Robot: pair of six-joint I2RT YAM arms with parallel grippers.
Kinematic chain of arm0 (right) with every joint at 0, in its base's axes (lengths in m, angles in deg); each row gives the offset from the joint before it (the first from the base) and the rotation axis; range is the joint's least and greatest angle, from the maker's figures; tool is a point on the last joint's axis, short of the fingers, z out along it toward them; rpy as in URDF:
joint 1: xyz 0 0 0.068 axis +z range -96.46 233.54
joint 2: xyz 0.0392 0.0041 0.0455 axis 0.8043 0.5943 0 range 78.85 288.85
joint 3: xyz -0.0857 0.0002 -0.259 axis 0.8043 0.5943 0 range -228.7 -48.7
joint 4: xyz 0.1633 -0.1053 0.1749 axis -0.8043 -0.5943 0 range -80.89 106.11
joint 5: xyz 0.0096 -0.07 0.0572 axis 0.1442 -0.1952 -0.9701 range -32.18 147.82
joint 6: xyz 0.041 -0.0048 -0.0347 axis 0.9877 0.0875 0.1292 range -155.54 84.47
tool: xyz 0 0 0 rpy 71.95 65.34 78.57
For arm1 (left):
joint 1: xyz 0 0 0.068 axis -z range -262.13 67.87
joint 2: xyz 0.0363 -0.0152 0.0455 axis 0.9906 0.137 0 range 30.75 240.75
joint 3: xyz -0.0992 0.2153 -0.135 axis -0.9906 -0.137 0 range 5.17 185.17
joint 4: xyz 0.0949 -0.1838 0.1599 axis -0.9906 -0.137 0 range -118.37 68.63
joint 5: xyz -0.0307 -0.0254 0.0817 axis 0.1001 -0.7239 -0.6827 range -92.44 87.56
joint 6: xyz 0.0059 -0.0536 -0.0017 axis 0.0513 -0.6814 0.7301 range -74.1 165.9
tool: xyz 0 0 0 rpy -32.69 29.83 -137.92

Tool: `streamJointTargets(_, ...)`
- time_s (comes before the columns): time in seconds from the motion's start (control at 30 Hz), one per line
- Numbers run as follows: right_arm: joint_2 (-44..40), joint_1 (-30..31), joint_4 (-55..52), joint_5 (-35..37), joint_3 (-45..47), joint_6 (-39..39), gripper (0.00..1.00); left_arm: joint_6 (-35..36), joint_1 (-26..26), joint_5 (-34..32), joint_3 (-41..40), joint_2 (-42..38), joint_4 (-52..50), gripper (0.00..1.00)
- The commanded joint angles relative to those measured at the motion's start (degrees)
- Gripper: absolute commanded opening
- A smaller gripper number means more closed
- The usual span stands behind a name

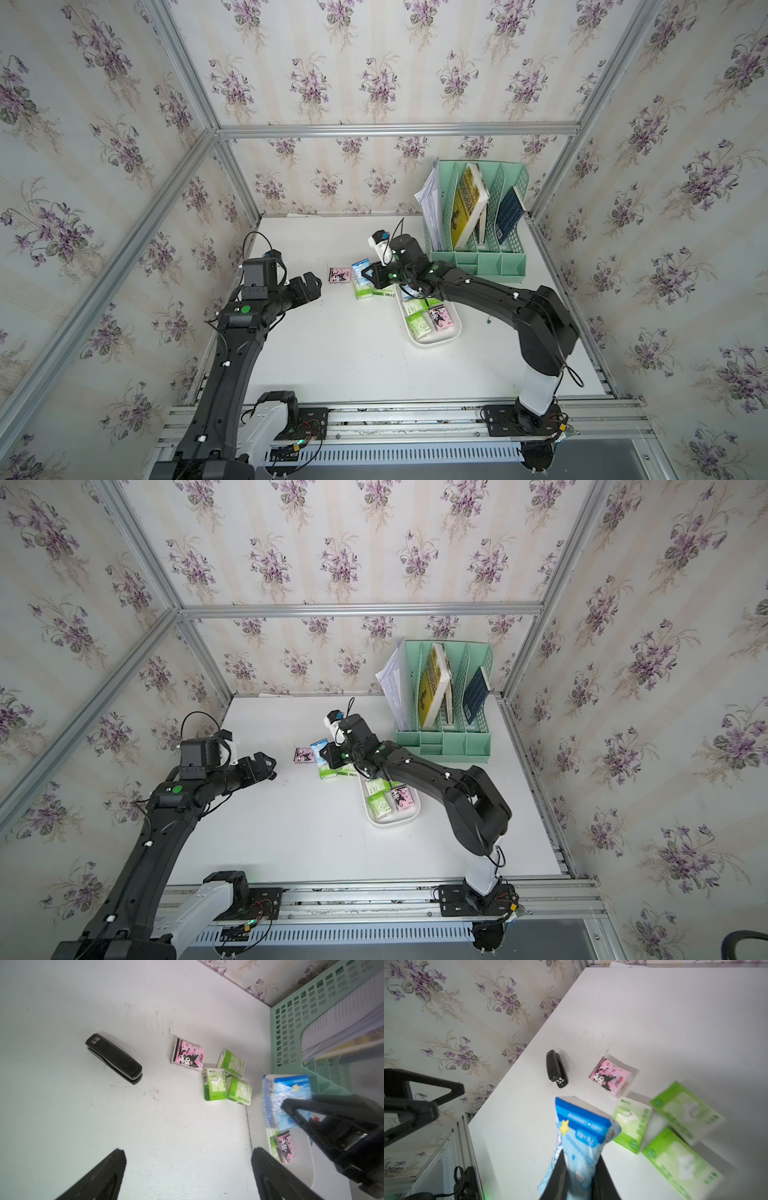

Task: Put the pocket tissues into the storage box
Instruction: Pick up the pocket tissues from the center of the board, then place the pocket tissues in the storage box.

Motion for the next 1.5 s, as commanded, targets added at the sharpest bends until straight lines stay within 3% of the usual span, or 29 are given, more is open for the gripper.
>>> streamJointTargets(0.0, -7.2, -3.6, -2.5, 2.4, 5.7, -4.3, 0.01, 0.7, 3.6, 0.5, 1.0, 1.3, 4.4, 0.99)
streamJointTargets(0.13, -14.8, -11.2, -7.6, 3.6, 11.6, -7.5, 0.01, 7.0, 13.4, -4.5, 5.1, 5.4, 3.8, 0.99)
streamJointTargets(0.27, -17.4, -19.0, -13.0, 4.0, 13.7, -10.2, 0.02, 8.2, 16.8, 0.8, 6.3, 9.2, 5.9, 0.99)
streamJointTargets(0.4, -16.0, -22.5, -16.8, 3.7, 13.6, -12.1, 0.01, 7.4, 20.2, 4.4, 5.4, 10.6, 10.6, 0.99)
streamJointTargets(0.73, -11.4, -22.7, -14.4, 2.0, 14.8, -13.7, 0.02, 7.3, 24.5, 3.6, 7.7, 14.1, 11.5, 0.99)
streamJointTargets(1.47, -2.3, -19.7, -9.3, 0.3, 13.3, -12.5, 0.07, 8.4, 24.6, -0.8, 7.8, 13.5, 8.9, 0.99)
